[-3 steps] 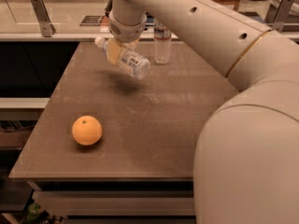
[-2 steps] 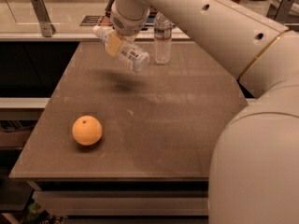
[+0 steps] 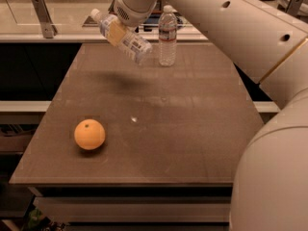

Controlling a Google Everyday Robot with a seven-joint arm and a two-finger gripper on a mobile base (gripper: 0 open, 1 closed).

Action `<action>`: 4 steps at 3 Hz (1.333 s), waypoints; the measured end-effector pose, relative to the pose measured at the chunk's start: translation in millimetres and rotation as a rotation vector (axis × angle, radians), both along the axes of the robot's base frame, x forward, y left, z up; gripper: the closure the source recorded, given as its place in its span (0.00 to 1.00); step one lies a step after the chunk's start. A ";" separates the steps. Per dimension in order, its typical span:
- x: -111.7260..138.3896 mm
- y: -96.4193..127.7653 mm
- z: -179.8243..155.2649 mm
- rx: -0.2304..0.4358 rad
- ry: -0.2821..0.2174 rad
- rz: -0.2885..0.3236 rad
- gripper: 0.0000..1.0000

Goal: Place blue plastic bottle upright

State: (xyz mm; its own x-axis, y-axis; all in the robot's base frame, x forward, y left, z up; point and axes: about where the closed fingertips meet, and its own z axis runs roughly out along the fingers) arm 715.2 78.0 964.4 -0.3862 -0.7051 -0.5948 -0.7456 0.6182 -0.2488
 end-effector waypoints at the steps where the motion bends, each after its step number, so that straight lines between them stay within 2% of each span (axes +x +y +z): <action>1: 1.8 4.2 3.0 0.051 -0.045 0.036 1.00; 4: 1.7 7.5 6.7 0.229 -0.181 0.155 1.00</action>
Offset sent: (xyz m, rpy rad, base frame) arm 0.0028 0.0026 0.0044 0.2189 -0.1680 0.1287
